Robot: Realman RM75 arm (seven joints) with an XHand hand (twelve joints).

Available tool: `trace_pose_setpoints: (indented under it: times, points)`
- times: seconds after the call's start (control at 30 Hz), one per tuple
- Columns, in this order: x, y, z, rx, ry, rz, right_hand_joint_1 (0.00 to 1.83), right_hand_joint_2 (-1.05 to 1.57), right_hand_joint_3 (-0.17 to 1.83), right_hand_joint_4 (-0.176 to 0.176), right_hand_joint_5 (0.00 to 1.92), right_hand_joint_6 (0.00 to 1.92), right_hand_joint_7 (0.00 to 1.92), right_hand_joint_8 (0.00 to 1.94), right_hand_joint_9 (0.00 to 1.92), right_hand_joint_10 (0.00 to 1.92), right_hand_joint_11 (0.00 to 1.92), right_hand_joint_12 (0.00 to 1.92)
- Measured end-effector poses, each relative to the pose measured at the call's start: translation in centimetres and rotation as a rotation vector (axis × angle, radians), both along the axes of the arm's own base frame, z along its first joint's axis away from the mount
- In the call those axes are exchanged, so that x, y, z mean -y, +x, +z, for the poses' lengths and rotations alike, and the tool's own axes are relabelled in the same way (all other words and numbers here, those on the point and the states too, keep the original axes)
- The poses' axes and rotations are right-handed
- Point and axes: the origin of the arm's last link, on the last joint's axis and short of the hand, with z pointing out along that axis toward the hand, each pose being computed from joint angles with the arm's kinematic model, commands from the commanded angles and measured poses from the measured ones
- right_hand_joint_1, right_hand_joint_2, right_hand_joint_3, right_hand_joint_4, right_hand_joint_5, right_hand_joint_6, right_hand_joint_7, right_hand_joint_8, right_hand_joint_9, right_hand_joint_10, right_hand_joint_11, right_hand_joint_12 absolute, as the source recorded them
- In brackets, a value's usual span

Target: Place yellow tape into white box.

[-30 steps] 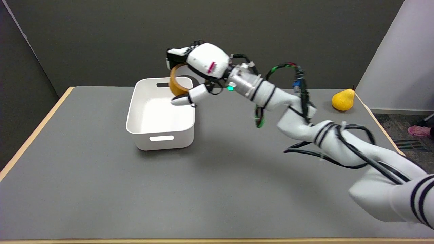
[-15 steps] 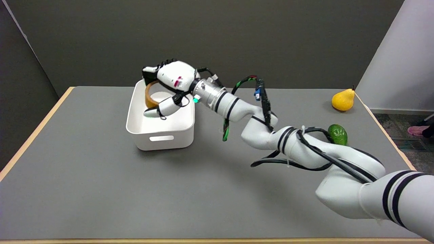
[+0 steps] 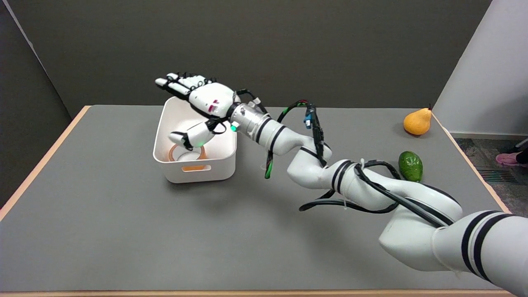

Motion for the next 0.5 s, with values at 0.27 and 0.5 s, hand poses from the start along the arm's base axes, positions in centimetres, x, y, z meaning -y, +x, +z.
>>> trace_pose_setpoints:
  times: [0.27,0.5]
  points:
    - [0.2,1.0,5.3,0.098,-0.099,0.014,0.29,0.57,1.0,0.095,0.0,0.18,0.03,0.18,0.04,0.53,0.1,0.99]
    - [0.0,2.4,14.0,0.236,-0.246,0.05,0.3,0.58,0.98,0.091,0.02,0.16,0.05,0.19,0.06,0.54,0.08,1.02]
